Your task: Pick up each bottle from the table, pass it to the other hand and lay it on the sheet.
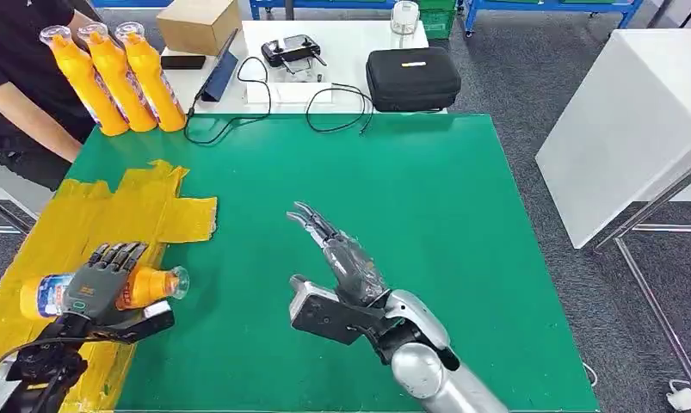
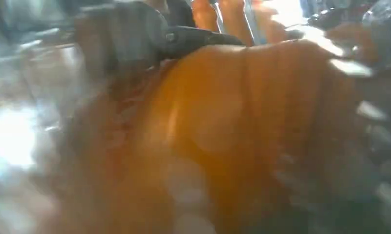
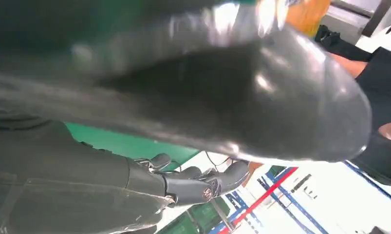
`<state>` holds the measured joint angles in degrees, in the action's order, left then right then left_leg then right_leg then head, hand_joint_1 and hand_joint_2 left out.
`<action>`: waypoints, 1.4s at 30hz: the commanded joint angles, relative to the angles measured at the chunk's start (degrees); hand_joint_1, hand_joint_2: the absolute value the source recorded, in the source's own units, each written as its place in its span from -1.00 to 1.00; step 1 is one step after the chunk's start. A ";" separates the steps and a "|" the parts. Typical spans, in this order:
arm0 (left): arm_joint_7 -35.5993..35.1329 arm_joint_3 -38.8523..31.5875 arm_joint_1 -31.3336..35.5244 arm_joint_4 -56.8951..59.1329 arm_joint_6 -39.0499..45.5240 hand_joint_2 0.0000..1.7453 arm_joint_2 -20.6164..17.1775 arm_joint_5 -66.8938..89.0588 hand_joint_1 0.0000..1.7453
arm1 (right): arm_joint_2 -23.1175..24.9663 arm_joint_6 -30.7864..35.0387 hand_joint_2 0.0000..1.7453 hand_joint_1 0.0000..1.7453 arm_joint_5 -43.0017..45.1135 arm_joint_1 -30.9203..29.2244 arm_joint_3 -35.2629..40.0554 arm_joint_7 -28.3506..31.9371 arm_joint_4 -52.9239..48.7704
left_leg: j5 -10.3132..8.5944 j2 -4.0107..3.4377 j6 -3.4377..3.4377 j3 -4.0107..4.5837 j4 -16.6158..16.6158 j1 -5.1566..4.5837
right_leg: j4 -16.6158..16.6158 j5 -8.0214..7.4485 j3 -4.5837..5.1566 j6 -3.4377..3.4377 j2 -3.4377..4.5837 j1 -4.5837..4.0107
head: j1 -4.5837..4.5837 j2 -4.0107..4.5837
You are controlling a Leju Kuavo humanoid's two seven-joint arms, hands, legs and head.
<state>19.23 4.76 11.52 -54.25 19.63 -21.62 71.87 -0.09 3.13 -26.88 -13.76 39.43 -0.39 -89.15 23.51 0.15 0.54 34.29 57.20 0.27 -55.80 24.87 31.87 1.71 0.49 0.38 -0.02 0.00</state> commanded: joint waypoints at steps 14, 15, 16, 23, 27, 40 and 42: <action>4.97 -8.20 -5.66 -10.69 14.72 -1.00 5.54 -5.02 -1.00 | -1.46 -0.57 -1.00 -1.00 0.65 -0.31 -0.21 0.29 0.09 | 0.04 0.02 0.00 0.26 0.04 0.04 | 0.05 0.05 0.25 -0.01 -0.13 -0.04 | 0.02 0.00; 4.97 -8.20 -5.66 -10.69 14.72 -1.00 5.54 -5.02 -1.00 | -1.46 -0.57 -1.00 -1.00 0.65 -0.31 -0.21 0.29 0.09 | 0.05 -0.03 0.00 0.23 0.04 0.02 | 0.03 0.05 0.25 0.00 -0.07 -0.02 | 0.00 0.00; 5.96 -8.90 -5.82 -11.43 16.53 -1.00 6.00 -5.84 -1.00 | -1.50 -0.63 -1.00 -1.00 0.79 -0.48 -0.01 0.30 0.21 | 0.02 -0.06 0.00 0.25 0.01 0.00 | 0.03 0.02 0.27 0.00 -0.03 0.00 | 0.00 0.00; 12.85 -15.30 -3.72 -15.17 20.37 -1.00 11.45 -13.76 -1.00 | -1.46 -0.38 -1.00 -1.00 1.34 -0.71 0.98 0.36 0.89 | -0.01 0.09 0.01 0.33 0.04 0.02 | 0.03 0.03 0.32 0.01 -0.20 -0.02 | 0.02 0.00; 17.54 -16.44 -2.66 -19.64 13.74 -1.00 15.89 -33.38 -1.00 | -0.75 1.94 -1.00 -1.00 0.66 1.26 -0.34 0.98 0.63 | 0.00 0.01 0.01 0.31 0.03 0.02 | 0.04 0.01 0.31 0.00 -0.11 -0.02 | 0.00 0.00; 6.83 5.89 -16.26 -43.06 -26.09 -1.00 31.26 -72.71 -1.00 | 2.40 27.19 -1.00 -1.00 6.86 19.18 -15.39 30.44 -8.77 | 0.08 0.28 0.08 0.38 0.02 -0.14 | 0.12 0.09 0.30 0.08 -0.34 0.12 | 0.02 0.00; 6.80 6.28 -15.79 -42.89 -25.46 -1.00 30.60 -73.24 -1.00 | 2.40 27.22 -1.00 -1.00 6.92 19.16 -15.31 30.36 -9.00 | 0.11 0.45 0.10 0.37 0.09 -0.19 | 0.12 0.17 0.35 0.12 -0.51 0.24 | 0.06 0.00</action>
<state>26.23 -3.07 -0.28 -92.07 -5.87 3.33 -0.05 1.44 25.55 -23.35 -0.52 31.47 22.39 -93.71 23.61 0.24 0.68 34.75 57.29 0.10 -55.71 24.91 32.41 1.82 0.39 0.62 0.04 0.00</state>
